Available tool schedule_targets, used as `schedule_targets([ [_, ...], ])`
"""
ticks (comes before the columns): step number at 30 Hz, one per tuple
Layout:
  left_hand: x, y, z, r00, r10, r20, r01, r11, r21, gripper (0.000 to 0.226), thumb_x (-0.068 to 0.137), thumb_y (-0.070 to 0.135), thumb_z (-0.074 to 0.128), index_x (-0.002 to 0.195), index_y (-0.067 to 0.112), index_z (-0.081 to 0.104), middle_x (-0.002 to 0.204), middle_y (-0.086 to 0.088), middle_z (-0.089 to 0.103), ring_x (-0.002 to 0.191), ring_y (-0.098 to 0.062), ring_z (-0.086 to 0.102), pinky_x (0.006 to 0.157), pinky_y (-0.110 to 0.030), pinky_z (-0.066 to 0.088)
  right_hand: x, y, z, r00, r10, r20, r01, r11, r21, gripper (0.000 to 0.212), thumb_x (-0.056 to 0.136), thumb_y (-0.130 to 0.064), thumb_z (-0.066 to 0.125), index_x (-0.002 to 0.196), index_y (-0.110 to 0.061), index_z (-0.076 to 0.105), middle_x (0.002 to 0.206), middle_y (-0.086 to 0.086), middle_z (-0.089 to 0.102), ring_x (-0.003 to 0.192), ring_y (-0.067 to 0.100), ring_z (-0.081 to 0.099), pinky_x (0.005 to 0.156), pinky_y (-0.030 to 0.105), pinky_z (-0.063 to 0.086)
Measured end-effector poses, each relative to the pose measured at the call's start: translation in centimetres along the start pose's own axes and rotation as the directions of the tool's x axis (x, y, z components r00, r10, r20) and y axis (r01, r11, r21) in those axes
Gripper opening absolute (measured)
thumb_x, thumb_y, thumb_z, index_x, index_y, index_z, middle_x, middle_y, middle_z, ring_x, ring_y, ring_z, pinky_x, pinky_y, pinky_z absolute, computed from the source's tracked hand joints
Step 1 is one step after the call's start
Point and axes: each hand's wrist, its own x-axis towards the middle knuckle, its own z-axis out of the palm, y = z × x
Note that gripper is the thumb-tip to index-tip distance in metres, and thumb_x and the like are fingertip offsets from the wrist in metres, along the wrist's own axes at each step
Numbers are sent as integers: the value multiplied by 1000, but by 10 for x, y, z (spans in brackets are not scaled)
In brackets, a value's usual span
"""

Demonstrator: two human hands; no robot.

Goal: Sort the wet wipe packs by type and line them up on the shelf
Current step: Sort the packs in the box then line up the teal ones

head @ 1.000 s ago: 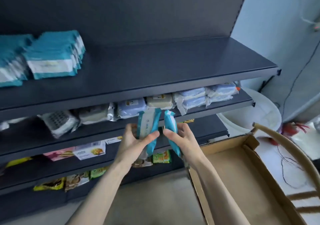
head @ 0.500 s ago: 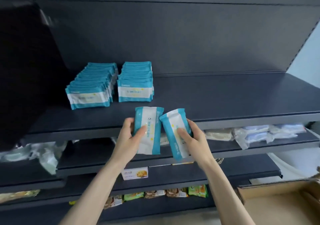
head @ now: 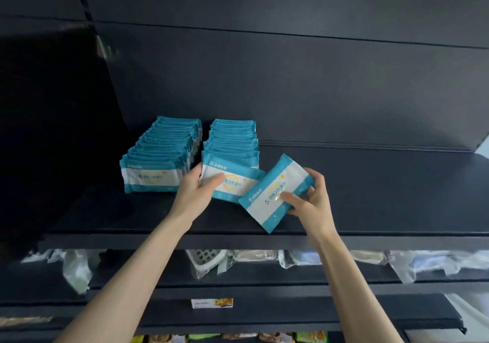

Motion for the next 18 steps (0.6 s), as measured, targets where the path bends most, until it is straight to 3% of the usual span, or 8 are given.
schedule_targets([
  [2,14,1,-4,999,34,19,-36,991,132,26,89,14,63,113,21,57,102,16,64,90,5,61,74,-8,45,13,1,2,1000,4,-20,-4,1000,12,38,84,9,61,106,-18,46,93,2,65,78,8,69,61,29,57],
  [5,32,2,-7,995,75,65,-96,897,431,23,86,14,65,106,17,55,105,1,63,90,-23,61,74,-30,45,27,5,7,998,23,-64,-23,1000,3,23,87,1,61,94,-16,48,89,3,65,76,8,69,62,30,58],
  [9,47,5,-12,985,140,97,-167,687,707,21,85,21,68,104,15,60,108,-2,61,94,-21,56,79,-36,44,38,15,13,994,-13,-109,2,995,-99,17,87,-7,65,85,-14,50,87,6,65,79,14,66,66,25,54],
  [13,62,14,-19,964,180,198,-264,524,809,29,81,24,73,105,14,62,110,-1,62,98,-20,57,83,-35,46,45,21,18,996,-53,-73,44,991,-125,25,83,-1,68,89,-17,51,93,3,65,85,17,65,70,30,55],
  [18,77,18,-33,931,143,336,-364,441,820,22,90,22,62,110,12,62,113,-2,60,104,-20,55,86,-35,46,44,32,31,998,-66,-16,61,975,-213,31,80,4,69,95,-21,57,95,-1,69,90,19,67,77,37,57],
])
